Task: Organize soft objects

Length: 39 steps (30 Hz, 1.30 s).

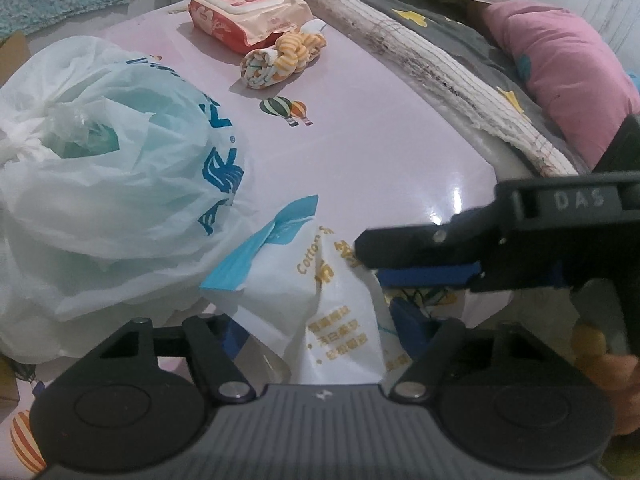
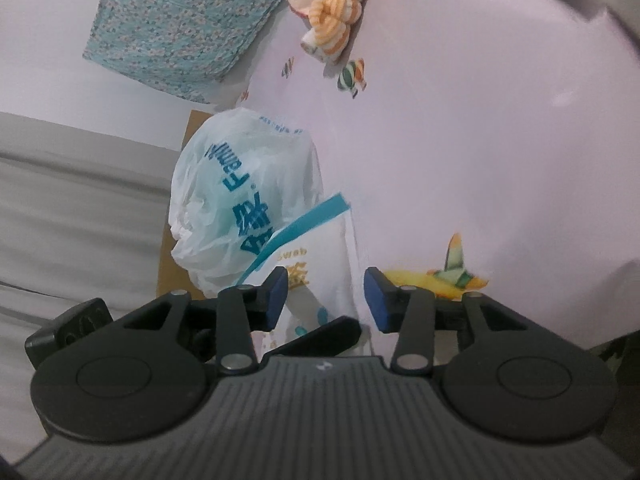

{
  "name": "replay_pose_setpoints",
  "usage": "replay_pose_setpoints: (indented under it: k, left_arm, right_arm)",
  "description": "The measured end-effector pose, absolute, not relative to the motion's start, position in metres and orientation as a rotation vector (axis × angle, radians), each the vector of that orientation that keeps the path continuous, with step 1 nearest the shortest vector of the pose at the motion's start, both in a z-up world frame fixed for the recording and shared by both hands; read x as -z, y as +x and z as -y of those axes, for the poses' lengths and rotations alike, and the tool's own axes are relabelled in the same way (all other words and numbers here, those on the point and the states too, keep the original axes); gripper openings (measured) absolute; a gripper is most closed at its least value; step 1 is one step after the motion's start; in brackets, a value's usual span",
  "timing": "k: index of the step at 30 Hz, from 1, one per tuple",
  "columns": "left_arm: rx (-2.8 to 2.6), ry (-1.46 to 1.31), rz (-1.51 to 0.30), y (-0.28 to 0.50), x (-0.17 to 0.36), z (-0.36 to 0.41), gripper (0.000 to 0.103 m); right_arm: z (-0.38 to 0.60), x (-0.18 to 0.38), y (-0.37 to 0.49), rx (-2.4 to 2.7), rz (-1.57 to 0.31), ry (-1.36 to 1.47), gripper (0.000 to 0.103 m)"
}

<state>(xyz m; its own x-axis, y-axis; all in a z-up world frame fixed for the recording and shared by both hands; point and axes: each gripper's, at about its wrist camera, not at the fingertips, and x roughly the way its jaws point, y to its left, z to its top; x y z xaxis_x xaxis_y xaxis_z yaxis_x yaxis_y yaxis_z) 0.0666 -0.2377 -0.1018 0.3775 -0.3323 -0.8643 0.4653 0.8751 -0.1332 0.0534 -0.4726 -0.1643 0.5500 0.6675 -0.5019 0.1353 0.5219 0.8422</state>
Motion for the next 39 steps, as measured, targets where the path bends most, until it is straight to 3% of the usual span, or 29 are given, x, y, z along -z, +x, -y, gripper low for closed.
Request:
replay_pose_setpoints:
  k: [11, 15, 20, 27, 32, 37, 39]
  left_arm:
    - [0.517, 0.133, -1.061, 0.067, 0.102, 0.236, 0.063]
    - [0.526, 0.116, -1.055, 0.067, 0.102, 0.233, 0.058]
    - [0.549, 0.084, -1.047, 0.065, 0.101, 0.227, 0.052]
    - [0.575, 0.044, -1.050, 0.067, 0.102, 0.218, 0.051]
    - [0.593, 0.024, -1.048, 0.070, 0.104, 0.214, 0.050]
    - [0.605, 0.005, -1.041, 0.069, 0.105, 0.208, 0.049]
    - [0.606, 0.000, -1.039, 0.068, 0.105, 0.207, 0.049]
  right_arm:
    - [0.493, 0.135, 0.070, -0.342, -0.902, 0.941, 0.051]
    - [0.495, 0.122, 0.090, -0.319, -0.891, 0.917, 0.060]
    - [0.494, 0.105, 0.140, -0.272, -0.897, 0.869, 0.072]
    - [0.490, 0.095, 0.228, -0.099, -0.946, 0.771, 0.074]
    - [0.491, 0.104, 0.279, 0.025, -0.980, 0.704, 0.070]
    - [0.486, 0.122, 0.302, 0.046, -0.996, 0.698, 0.046]
    - [0.481, 0.122, 0.300, 0.040, -0.989, 0.692, 0.043]
